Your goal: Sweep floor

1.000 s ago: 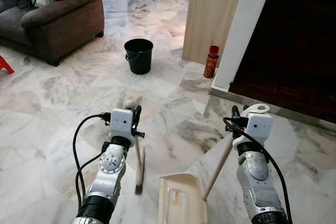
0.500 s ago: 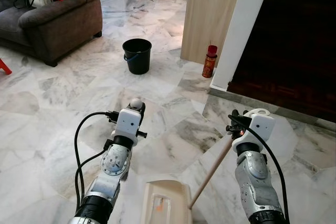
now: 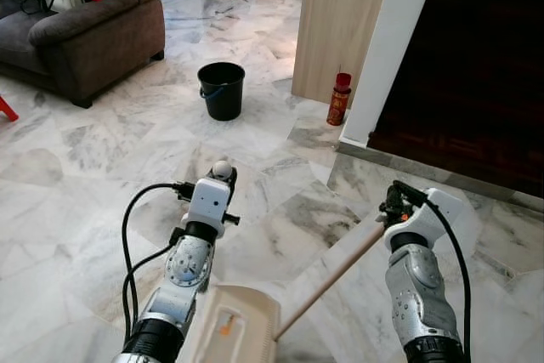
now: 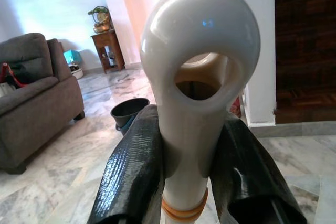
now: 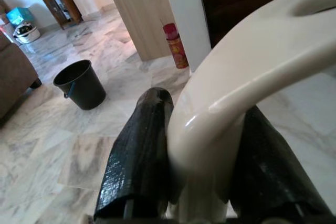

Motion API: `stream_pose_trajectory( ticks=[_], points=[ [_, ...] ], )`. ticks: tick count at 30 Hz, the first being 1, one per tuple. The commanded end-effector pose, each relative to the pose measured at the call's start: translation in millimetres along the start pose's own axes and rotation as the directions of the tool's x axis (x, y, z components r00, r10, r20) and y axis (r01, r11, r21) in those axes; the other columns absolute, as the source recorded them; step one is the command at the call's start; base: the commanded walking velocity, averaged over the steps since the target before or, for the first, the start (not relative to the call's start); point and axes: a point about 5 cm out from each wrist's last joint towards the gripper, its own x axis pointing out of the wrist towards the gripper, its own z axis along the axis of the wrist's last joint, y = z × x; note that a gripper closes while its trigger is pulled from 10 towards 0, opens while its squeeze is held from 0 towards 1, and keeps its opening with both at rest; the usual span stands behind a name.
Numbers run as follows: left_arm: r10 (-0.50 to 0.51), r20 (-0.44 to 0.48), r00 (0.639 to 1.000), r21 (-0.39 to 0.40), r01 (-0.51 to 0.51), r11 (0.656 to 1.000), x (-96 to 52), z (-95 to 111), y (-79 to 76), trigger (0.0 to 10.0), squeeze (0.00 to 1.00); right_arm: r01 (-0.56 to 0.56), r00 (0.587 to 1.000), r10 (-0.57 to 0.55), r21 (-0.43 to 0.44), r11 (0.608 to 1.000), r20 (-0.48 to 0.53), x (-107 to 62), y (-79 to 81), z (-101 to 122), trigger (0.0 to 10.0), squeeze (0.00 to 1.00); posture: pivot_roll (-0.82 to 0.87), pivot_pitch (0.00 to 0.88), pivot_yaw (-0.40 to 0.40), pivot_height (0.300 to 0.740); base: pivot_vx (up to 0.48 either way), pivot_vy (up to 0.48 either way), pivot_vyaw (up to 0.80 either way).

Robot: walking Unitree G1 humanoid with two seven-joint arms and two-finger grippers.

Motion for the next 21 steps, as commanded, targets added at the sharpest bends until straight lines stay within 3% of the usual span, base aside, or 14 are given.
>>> stream_pose_trajectory(
  ticks=[1, 11, 21],
  points=[
    [-0.01, 0.082, 0.997, 0.029, 0.008, 1.0, 5.3, 14, -0.5, 10.0, 0.0, 0.01, 1.0, -0.009, 0.045, 0.999, -0.015, 3.2, 1.3, 2, 10.0, 0.0, -0.03, 0.0, -0.029, 0.74, 0.0, 0.0, 0.0],
    [-0.016, 0.079, 0.997, 0.03, 0.013, 0.999, 5.6, 14, -1.5, 10.0, 0.0, 0.042, 0.996, -0.028, 0.154, 0.987, -0.089, 3.2, -1.6, -6, 10.0, 0.0, -0.03, 0.0, -0.028, 0.74, 0.0, 0.0, 0.0],
    [-0.019, 0.077, 0.997, 0.031, 0.017, 0.999, 5.3, 13, -2.6, 10.0, 0.0, 0.04, 0.993, -0.021, 0.156, 0.987, -0.117, 3.5, -1.3, -10, 10.0, 0.0, -0.03, 0.0, -0.028, 0.74, 0.0, 0.0, 0.0]
  ],
)
